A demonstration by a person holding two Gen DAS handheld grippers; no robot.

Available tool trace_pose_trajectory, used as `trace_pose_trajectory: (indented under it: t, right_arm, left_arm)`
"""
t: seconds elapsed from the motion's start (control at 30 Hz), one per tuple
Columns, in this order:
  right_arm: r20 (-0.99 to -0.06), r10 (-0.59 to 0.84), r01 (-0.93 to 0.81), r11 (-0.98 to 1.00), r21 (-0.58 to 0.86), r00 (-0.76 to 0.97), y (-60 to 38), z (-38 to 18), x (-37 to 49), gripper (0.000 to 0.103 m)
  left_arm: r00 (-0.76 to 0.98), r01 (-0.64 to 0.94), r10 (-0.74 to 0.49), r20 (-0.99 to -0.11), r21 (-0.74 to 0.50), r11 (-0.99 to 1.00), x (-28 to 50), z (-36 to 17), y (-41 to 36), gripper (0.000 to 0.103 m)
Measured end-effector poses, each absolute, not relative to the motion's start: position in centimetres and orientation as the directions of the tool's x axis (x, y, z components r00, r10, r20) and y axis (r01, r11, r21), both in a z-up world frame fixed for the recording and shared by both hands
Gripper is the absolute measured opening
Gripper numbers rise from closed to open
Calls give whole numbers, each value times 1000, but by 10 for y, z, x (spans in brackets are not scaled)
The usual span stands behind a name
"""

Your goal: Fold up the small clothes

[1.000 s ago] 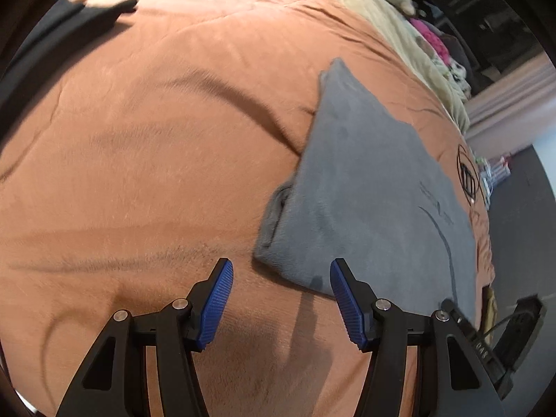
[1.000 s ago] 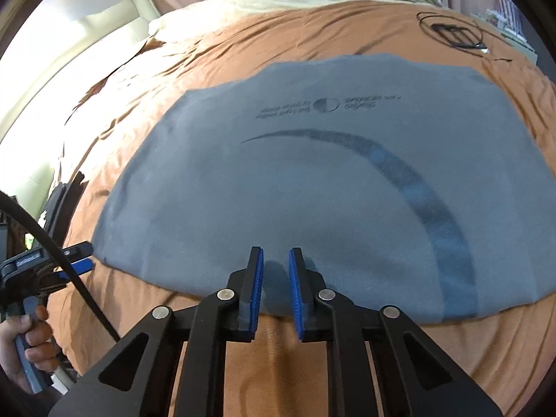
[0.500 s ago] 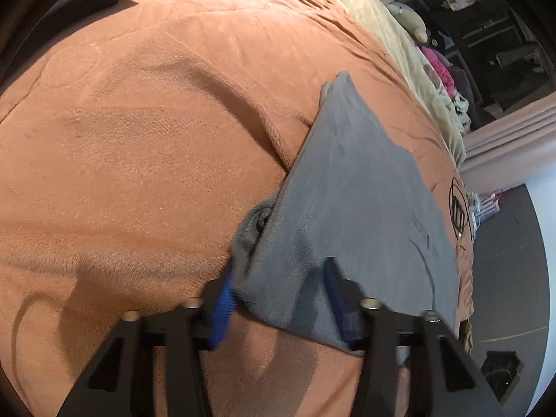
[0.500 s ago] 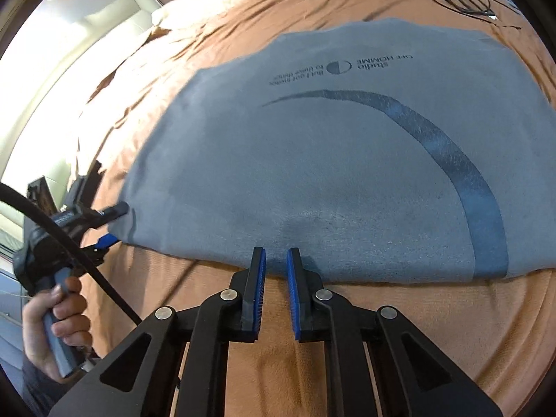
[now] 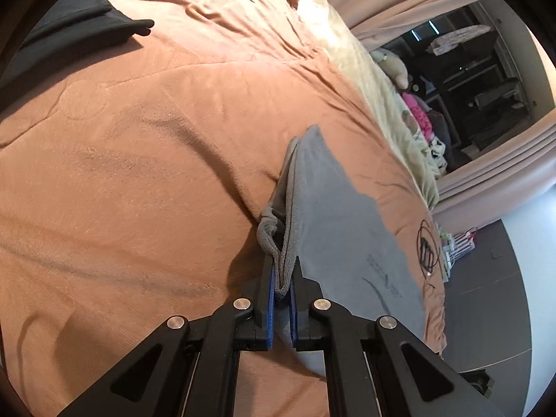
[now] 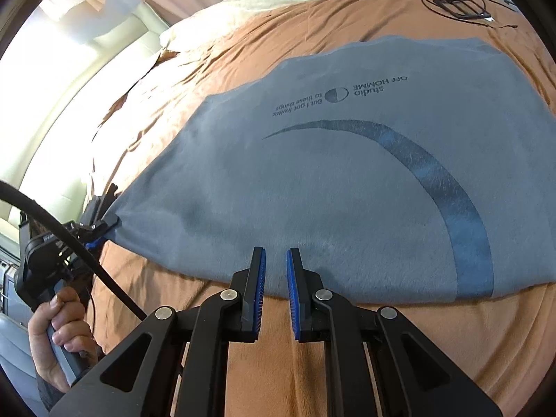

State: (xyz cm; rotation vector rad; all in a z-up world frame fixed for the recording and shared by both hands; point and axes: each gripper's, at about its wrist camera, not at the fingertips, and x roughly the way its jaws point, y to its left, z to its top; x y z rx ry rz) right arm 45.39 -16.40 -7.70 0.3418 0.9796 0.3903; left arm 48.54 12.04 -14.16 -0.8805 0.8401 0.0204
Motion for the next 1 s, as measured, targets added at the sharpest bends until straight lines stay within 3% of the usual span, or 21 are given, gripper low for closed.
trace_pose_trajectory:
  t: [0.3, 0.57, 0.77, 1.0]
  right_arm:
    - [-740, 448, -183, 891, 415, 502, -149, -84, 473, 8]
    - [-828, 357, -170, 934, 314, 432, -123, -107, 461, 5]
    - [-821, 362, -155, 932, 328, 442, -124, -92, 460, 4]
    - [-836, 266, -110, 964, 244, 479, -134, -77, 477, 4]
  left_arm:
    - [729, -279, -375, -572, -750, 600, 485, -141, 130, 6]
    - [756, -244, -431, -494, -822, 514, 493, -147, 141, 6]
    - [751, -255, -439, -493, -831, 495, 494, -150, 142, 6]
    - [760, -240, -464, -455, -860, 451, 487, -153, 146, 6]
